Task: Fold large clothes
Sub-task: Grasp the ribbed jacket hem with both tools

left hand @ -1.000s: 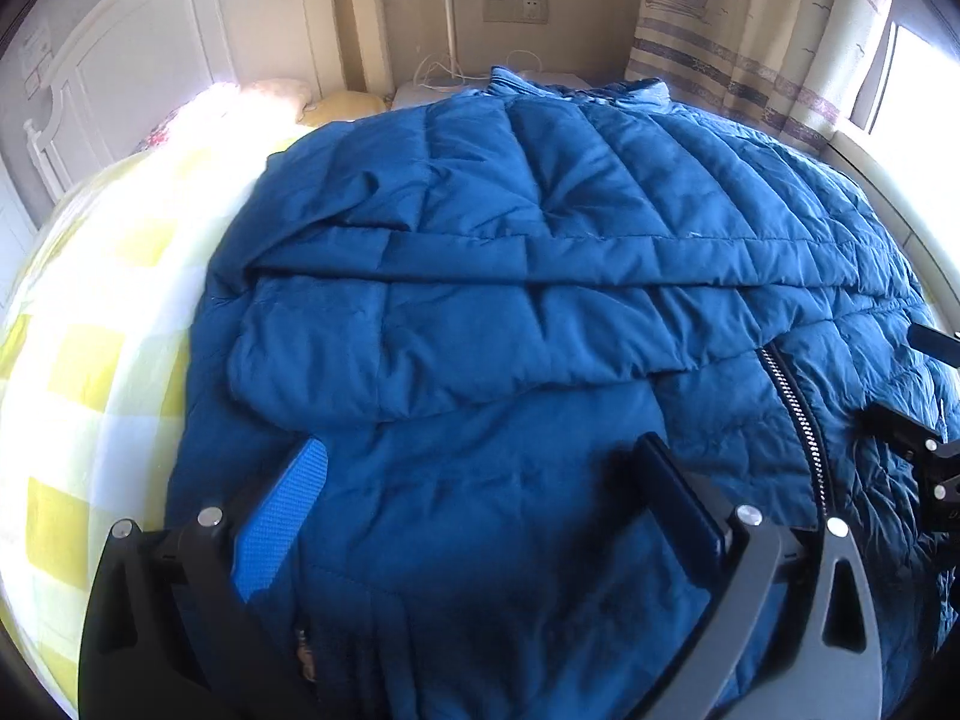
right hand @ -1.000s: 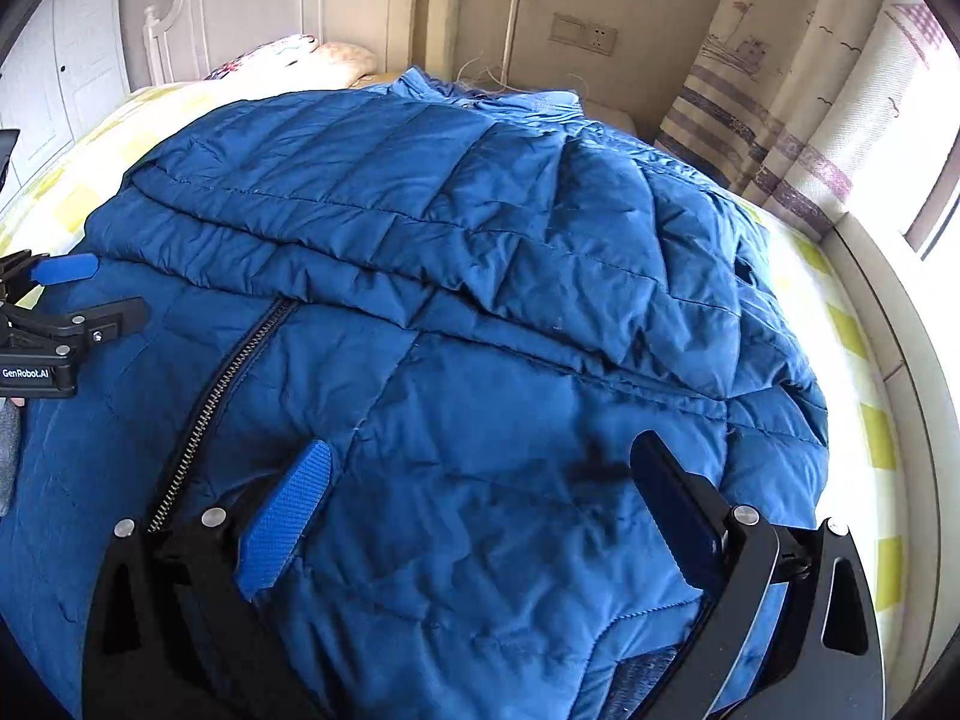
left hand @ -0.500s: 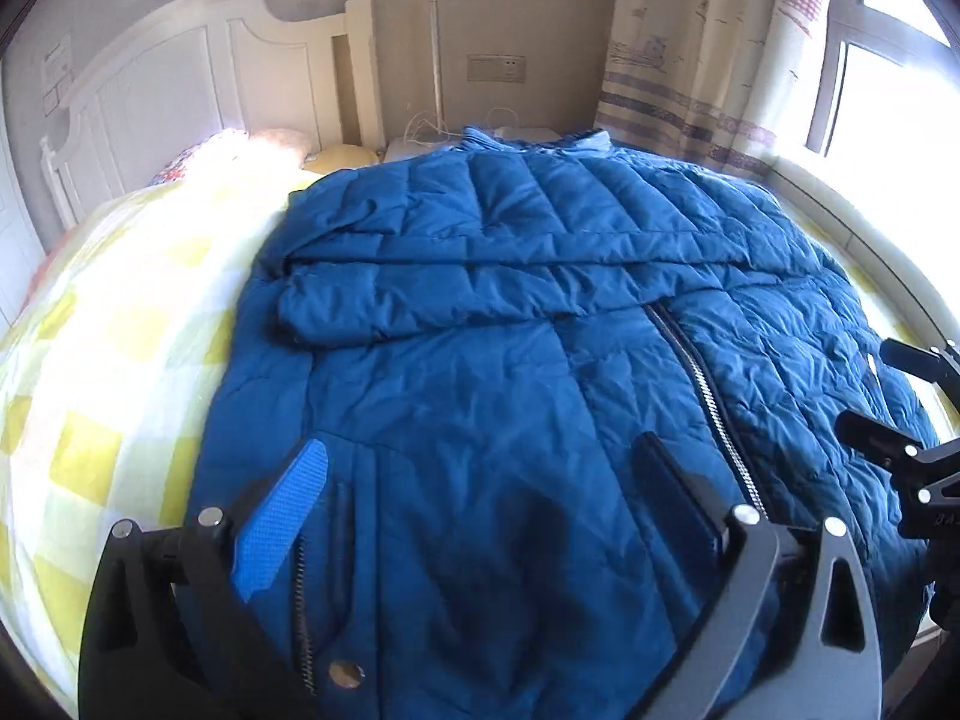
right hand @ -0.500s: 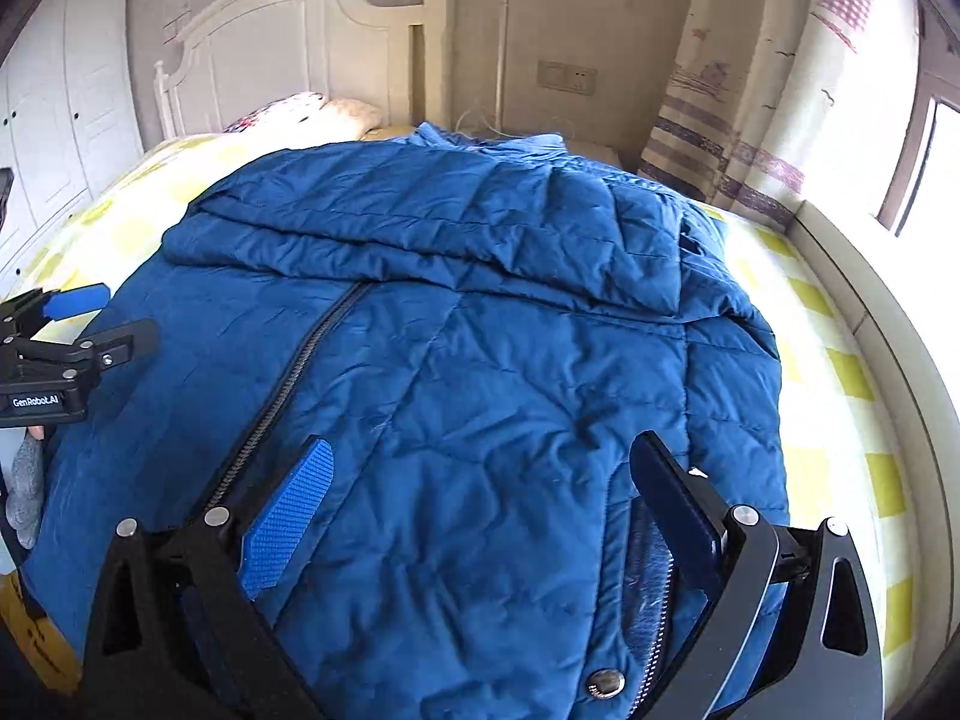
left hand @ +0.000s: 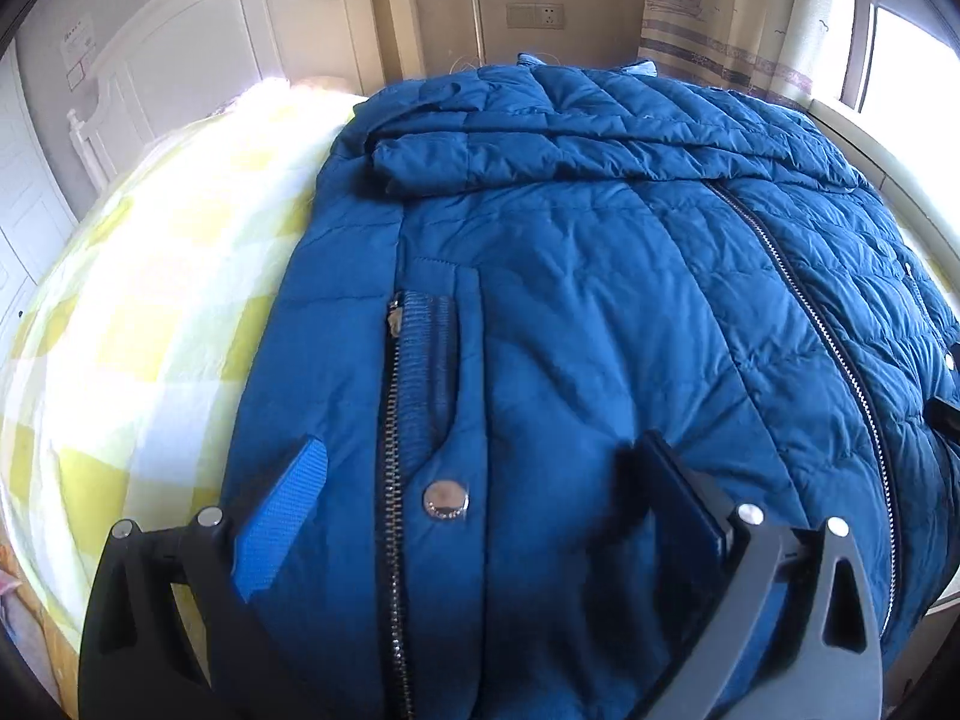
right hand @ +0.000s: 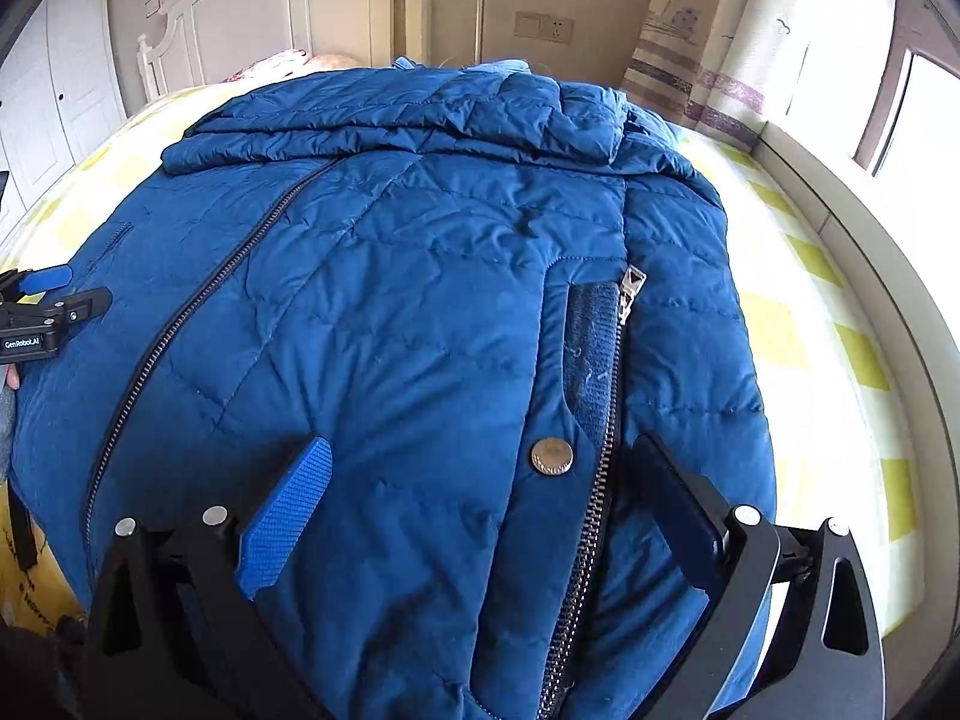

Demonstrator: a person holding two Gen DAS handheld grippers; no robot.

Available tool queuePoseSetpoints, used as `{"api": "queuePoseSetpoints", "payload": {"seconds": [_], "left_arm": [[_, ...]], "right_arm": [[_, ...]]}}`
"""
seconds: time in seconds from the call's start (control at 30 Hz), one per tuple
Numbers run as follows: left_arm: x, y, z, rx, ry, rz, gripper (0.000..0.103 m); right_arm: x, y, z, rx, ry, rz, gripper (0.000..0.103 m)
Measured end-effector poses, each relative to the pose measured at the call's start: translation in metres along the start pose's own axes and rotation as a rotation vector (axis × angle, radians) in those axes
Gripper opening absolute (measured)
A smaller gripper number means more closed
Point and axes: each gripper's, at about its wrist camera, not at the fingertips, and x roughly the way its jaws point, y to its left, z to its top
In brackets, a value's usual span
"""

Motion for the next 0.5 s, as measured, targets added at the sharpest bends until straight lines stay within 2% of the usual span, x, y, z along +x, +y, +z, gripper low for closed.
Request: {"api": "queuePoseSetpoints", "payload": {"seconds": [0.07,0.13,0.17,0.23,0.33,0.43,0.47,0.5], "left_arm": [[-0.003,0.006,-0.007,-0.018,-0.006,-0.001,0.101],[-0.013,0.006,-0.011,-0.028,-0.016,0.033,0.101],[-0.021,0.002,-0.013,-0.031,-0.037,0.023,0.100],[-0.042,-0.009,-0.021,-0.015,-0.093,-0.043,0.100],[-0.066,-0.040,-0.038,0.079,-0.167,-0.075,0.100],[-0.054,-0.068,-0.055,0.186,-0.147,-0.003,0.101],[-0.048,-0.070,-0.060,0.188,-0.151,0.005,0.101],[-0.048,-0.064,-0.061,0.157,-0.165,-0.025,0.101]], "right_arm": [[-0.004,-0.004,-0.010,0.018,-0.036,0.016,0.096],[-0.012,0.000,-0.011,0.028,-0.040,-0.026,0.096],[-0.019,0.004,-0.012,0.033,-0.055,-0.045,0.096],[-0.038,0.014,-0.016,0.020,-0.129,-0.024,0.096],[-0.056,0.039,-0.028,-0.066,-0.211,0.024,0.096],[-0.043,0.062,-0.042,-0.178,-0.184,0.024,0.096],[-0.036,0.062,-0.045,-0.173,-0.170,0.012,0.096],[-0.034,0.056,-0.047,-0.130,-0.177,0.042,0.096]]}}
